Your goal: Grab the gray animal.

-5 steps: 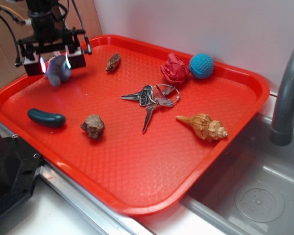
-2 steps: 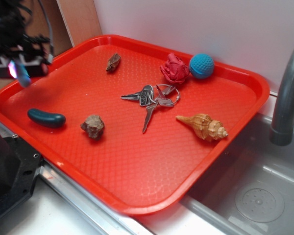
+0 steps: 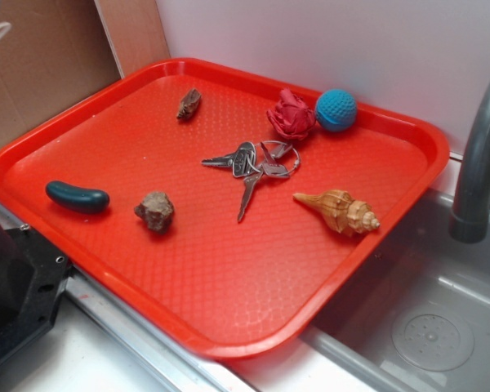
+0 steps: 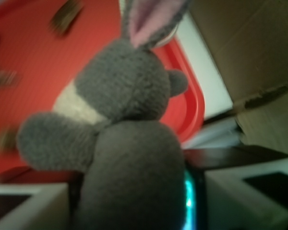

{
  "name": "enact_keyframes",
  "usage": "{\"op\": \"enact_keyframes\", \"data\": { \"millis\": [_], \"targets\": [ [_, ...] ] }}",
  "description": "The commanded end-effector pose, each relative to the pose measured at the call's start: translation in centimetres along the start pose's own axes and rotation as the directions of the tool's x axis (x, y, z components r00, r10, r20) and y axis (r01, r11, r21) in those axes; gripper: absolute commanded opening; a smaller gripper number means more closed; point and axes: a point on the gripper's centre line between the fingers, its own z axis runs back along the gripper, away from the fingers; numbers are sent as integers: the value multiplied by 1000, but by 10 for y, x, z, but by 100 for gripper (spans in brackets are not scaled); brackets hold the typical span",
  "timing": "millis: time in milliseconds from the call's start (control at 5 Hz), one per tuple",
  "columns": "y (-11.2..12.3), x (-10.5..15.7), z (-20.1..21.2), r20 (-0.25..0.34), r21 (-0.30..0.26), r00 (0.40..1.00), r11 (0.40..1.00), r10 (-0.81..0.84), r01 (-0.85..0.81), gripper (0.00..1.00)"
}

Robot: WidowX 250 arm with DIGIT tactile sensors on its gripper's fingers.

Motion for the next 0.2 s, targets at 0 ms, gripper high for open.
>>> {"op": "enact_keyframes", "data": {
  "millis": [0],
  "targets": [
    [-68,75,27,-6,11,985,985,-173,173,0]
  ]
}}
